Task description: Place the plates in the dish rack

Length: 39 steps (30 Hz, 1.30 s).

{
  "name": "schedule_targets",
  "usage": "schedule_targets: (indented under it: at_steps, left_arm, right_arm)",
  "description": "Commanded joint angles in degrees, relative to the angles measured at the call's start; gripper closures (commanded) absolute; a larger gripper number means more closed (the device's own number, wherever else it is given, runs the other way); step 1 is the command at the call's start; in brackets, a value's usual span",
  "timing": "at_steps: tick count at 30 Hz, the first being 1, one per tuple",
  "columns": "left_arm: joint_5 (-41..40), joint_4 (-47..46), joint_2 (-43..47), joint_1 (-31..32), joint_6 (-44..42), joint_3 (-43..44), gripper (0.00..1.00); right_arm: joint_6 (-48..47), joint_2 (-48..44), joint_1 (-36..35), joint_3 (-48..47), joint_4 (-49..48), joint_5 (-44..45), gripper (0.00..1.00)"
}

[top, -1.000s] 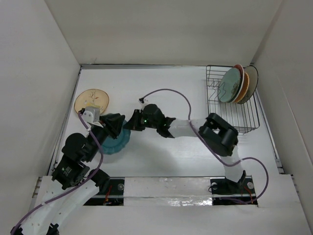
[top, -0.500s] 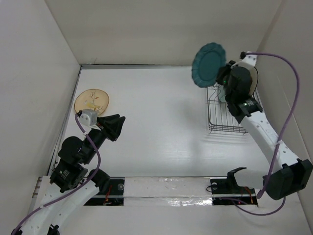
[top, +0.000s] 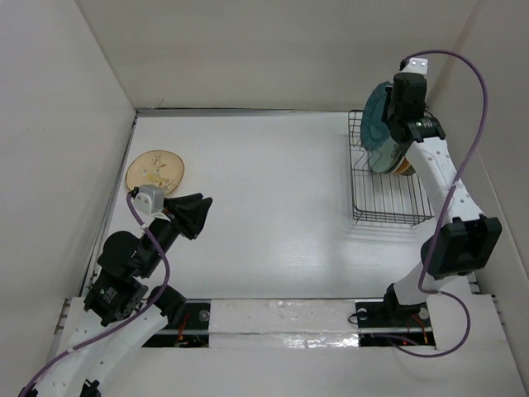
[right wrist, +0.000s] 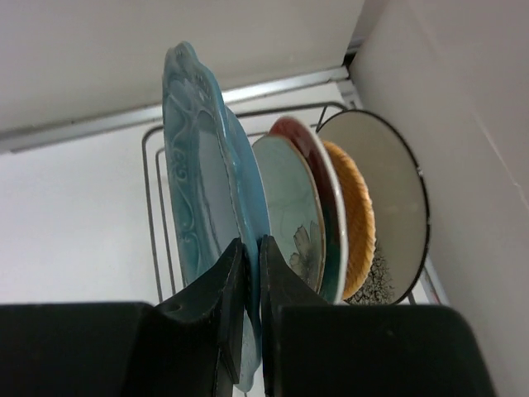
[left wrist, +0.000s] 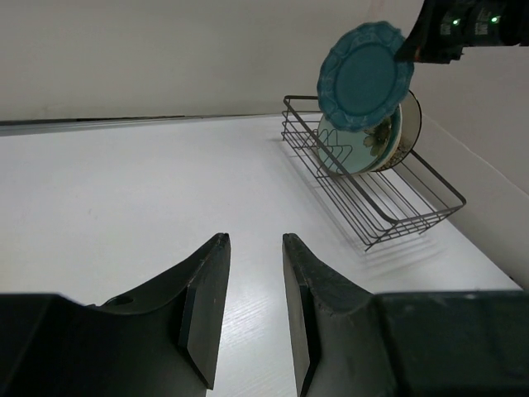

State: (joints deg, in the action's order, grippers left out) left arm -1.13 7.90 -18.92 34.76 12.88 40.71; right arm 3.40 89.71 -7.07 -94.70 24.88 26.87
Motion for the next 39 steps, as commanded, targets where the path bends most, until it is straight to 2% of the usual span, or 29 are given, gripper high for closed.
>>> schedule_targets:
  at_steps: [1,13,19,25,39]
  left_arm:
    - [0.2,-3.1,0.5,-0.2,-0.3,-0.5,0.71]
    - [0.2,-3.1,-0.7,-0.2,-0.4,-0.5,0.71]
    - [0.2,-3.1,-0.9,-0.2,-0.4,-0.5,0.71]
    - [-0.3,-3.0,-0.7,-0.2,-0.4,-0.6,0.71]
    - [-0.7,-3.0,-1.2,-0.2,-0.5,-0.6,0.71]
  right_arm:
    - [-2.7,-0.2,1.2,-6.6,-2.8,1.2,1.00]
    - [-5.2,2.2,1.8,-4.5,-3.4,6.1,1.00]
    - [-5.2,1.4,2.3,-4.2,-4.3,5.5,1.00]
    - [-6.0,4.6,2.3,-2.7,-5.4,7.5,1.00]
    - [-4.7,10.1,2.3,-0.8,-4.9,4.2,1.00]
